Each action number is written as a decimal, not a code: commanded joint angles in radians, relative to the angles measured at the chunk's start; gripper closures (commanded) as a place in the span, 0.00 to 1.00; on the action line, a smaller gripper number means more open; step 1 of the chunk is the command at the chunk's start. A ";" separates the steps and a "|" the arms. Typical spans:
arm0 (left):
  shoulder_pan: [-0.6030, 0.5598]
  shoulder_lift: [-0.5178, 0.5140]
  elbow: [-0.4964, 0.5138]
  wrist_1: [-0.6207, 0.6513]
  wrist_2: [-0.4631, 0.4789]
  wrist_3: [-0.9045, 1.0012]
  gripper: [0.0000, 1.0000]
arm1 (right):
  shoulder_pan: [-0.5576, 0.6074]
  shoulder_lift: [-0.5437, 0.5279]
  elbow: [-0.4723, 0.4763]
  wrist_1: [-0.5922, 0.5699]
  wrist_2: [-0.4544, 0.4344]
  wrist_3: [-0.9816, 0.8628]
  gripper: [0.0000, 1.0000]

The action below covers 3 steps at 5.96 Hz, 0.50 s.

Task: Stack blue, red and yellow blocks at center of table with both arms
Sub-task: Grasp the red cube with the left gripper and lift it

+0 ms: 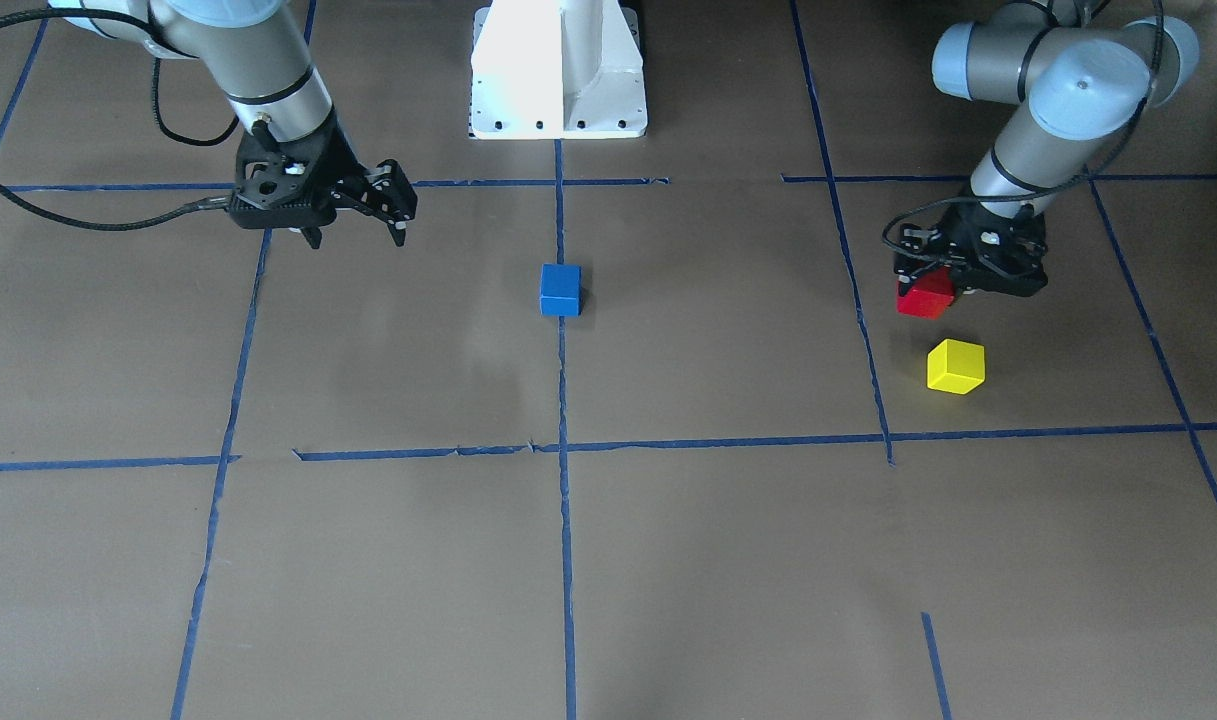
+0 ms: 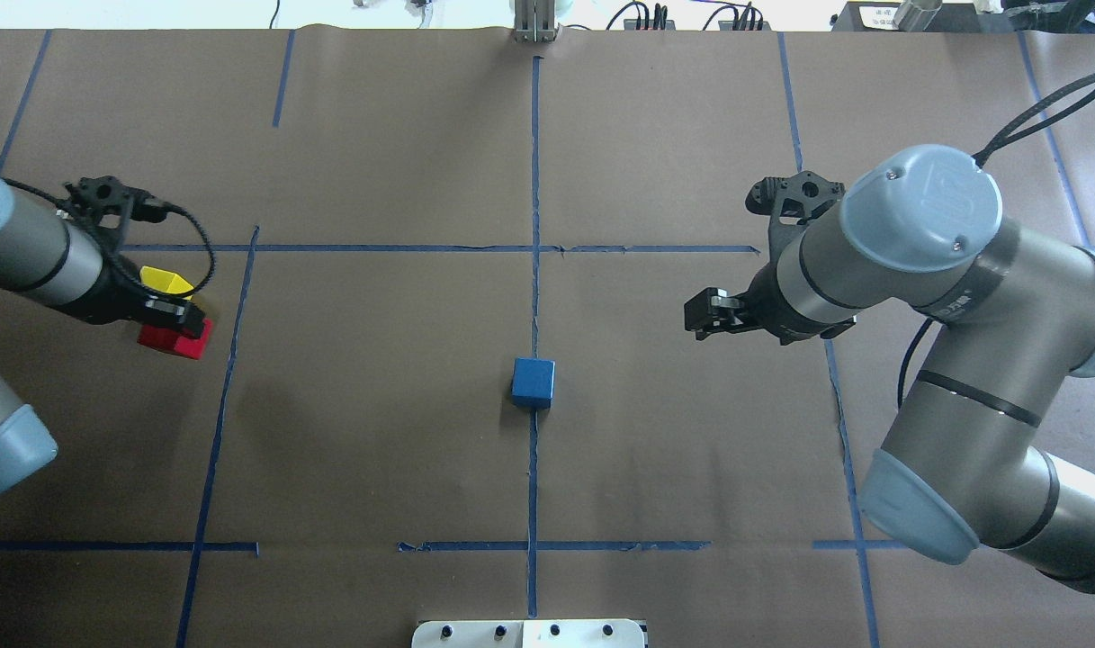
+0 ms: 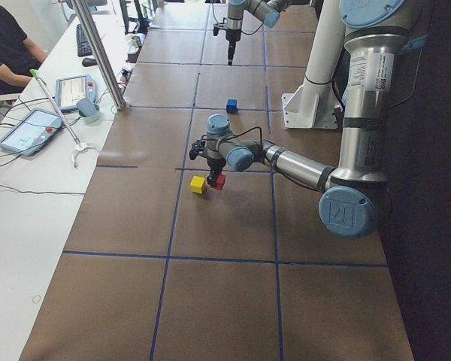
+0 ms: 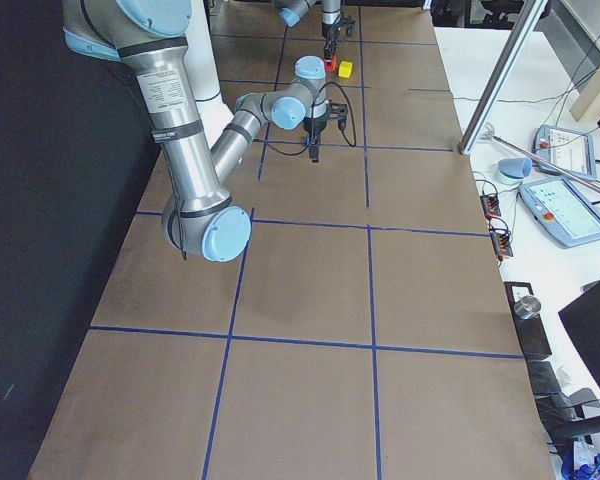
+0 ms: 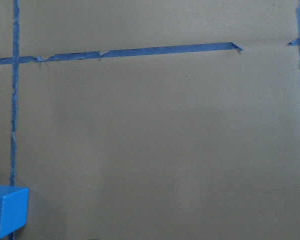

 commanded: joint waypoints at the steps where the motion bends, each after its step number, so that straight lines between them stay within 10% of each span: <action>1: 0.147 -0.290 -0.054 0.332 0.005 -0.224 1.00 | 0.055 -0.079 0.026 0.001 0.028 -0.096 0.00; 3: 0.220 -0.502 0.057 0.384 0.040 -0.331 1.00 | 0.094 -0.121 0.025 0.001 0.030 -0.173 0.00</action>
